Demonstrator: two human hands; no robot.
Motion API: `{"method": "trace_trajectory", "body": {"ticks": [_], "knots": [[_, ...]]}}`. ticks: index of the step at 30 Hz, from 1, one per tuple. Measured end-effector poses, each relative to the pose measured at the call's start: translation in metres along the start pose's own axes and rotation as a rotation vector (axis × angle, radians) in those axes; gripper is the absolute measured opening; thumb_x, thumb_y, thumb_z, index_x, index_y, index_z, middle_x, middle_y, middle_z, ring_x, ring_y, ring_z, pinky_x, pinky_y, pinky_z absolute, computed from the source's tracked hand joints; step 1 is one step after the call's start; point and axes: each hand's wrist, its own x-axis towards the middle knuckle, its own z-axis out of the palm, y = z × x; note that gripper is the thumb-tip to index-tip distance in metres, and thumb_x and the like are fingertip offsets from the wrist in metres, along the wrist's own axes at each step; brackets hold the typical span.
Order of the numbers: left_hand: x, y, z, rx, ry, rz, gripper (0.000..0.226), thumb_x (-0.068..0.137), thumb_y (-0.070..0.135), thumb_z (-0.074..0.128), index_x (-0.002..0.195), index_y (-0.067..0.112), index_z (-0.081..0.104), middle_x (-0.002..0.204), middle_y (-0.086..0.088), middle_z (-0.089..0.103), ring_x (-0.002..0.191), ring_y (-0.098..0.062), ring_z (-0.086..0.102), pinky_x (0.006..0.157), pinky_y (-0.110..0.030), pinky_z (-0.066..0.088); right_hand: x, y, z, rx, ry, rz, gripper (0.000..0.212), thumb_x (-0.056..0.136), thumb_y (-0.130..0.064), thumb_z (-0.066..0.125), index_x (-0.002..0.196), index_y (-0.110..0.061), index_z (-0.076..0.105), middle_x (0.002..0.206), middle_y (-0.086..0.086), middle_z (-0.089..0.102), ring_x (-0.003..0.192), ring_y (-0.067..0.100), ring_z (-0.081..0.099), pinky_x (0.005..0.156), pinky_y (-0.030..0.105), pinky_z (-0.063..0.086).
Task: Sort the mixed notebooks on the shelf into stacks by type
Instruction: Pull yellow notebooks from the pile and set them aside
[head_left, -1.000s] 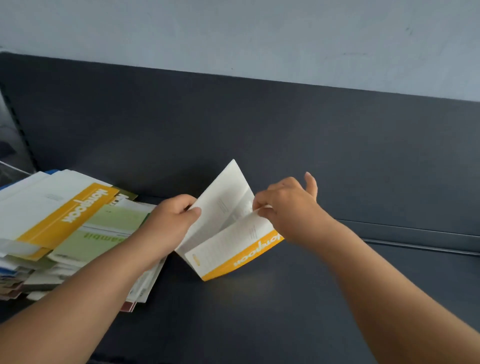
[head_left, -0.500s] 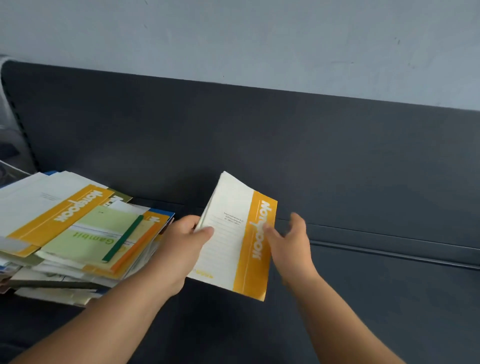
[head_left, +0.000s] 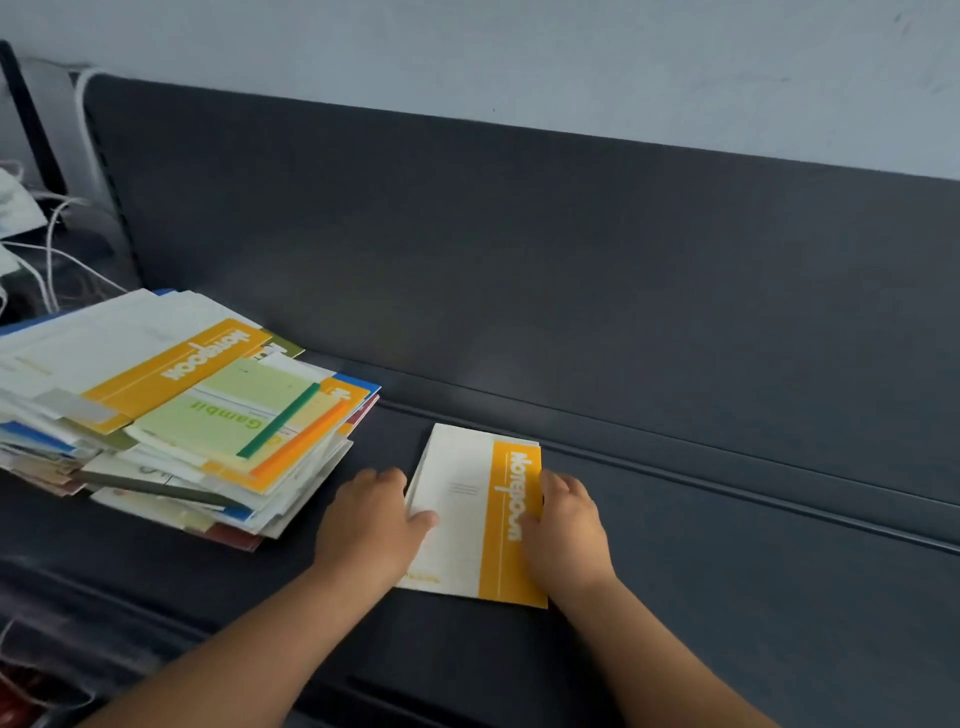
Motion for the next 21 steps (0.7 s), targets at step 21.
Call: {"method": "trace_trajectory", "body": {"ticks": [21], "knots": [[0.055, -0.17, -0.13, 0.336, 0.153, 0.106, 0.063, 0.098, 0.055, 0.024, 0.151, 0.022, 0.023, 0.161, -0.006, 0.015, 0.148, -0.027, 0.005, 0.119, -0.046, 0.006, -0.013, -0.192, 0.076, -0.035, -0.097, -0.341, 0.057, 0.103, -0.04, 0.039, 0.153, -0.017, 0.027, 0.161, -0.001, 0.025, 0.147, 0.016, 0.021, 0.117, 0.031, 0.023]]}}
